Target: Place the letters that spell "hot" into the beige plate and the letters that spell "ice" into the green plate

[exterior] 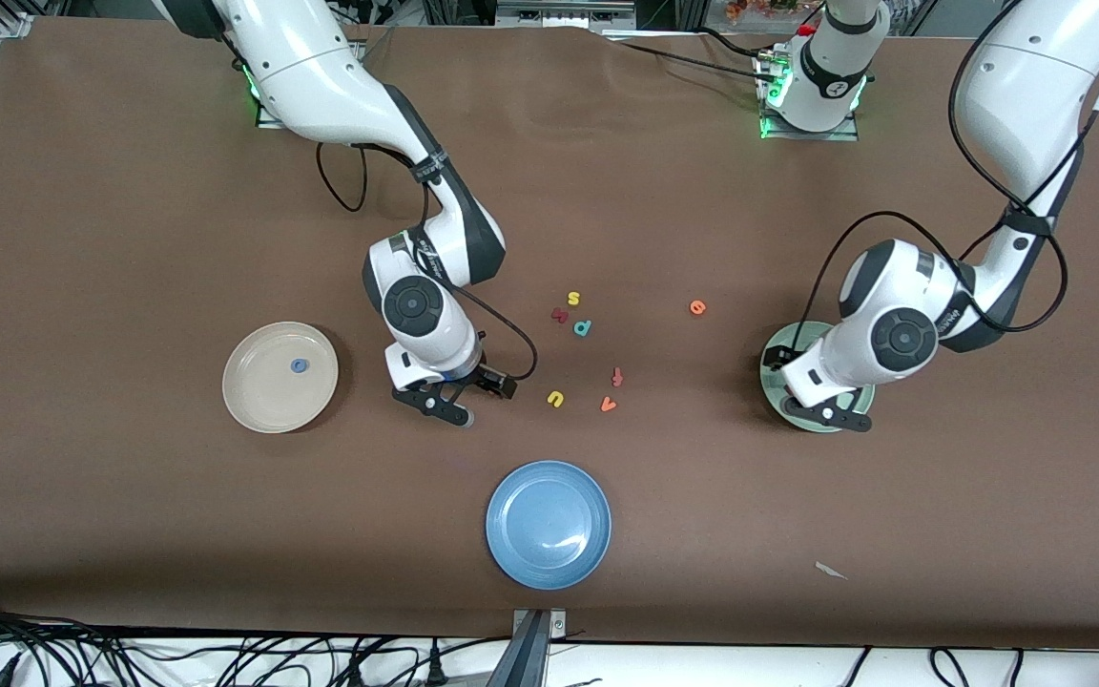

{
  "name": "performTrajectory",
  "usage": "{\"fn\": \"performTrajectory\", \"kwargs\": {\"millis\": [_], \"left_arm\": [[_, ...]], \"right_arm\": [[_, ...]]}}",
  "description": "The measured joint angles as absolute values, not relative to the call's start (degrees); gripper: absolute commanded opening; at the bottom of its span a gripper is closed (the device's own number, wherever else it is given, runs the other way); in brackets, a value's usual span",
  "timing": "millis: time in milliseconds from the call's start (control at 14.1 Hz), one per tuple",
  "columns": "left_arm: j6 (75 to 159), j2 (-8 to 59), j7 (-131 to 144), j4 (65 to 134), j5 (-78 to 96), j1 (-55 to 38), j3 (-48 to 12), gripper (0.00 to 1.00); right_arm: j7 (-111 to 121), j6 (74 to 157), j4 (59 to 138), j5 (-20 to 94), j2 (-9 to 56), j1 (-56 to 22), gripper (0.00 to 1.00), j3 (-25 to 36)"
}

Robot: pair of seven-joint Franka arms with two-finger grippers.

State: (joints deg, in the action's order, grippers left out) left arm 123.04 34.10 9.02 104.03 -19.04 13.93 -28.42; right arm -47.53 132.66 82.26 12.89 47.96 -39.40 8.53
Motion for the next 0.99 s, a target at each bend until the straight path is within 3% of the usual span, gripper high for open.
{"fn": "performTrajectory", "kwargs": {"millis": [212, 354, 566, 636, 707, 990], "left_arm": [[121.01, 34.01, 14.20, 104.20, -19.04, 13.70, -31.75, 1.00], [120.36, 34.01, 17.57, 105.03, -19.04, 13.59, -33.89, 1.00], [120.31, 34.04, 22.25, 107.71, -19.04, 13.41, -36.29, 1.00], [120.38, 34.05, 23.07, 108.73, -19.04, 13.42, -37.05, 1.00], [120.46, 34.05, 23.68, 109.50, -19.04, 13.41, -37.78, 1.00], [120.59, 34.04, 24.11, 110.40, -19.04, 13.26, -38.82, 1.00]], "right_arm": [[-47.53, 132.65, 81.38, 12.89, 49.70, -40.00, 0.99, 8.53], [-47.53, 132.65, 80.19, 12.89, 51.02, -40.48, 0.90, 8.53], [-47.53, 132.65, 79.38, 12.89, 51.80, -40.66, 0.57, 8.53], [-47.53, 132.62, 79.33, 12.88, 51.81, -40.66, 0.53, 8.57], [-47.53, 132.50, 79.17, 12.88, 51.80, -40.65, 0.43, 8.70], [-47.53, 132.42, 78.73, 12.89, 51.81, -40.64, 0.39, 8.82]]}}
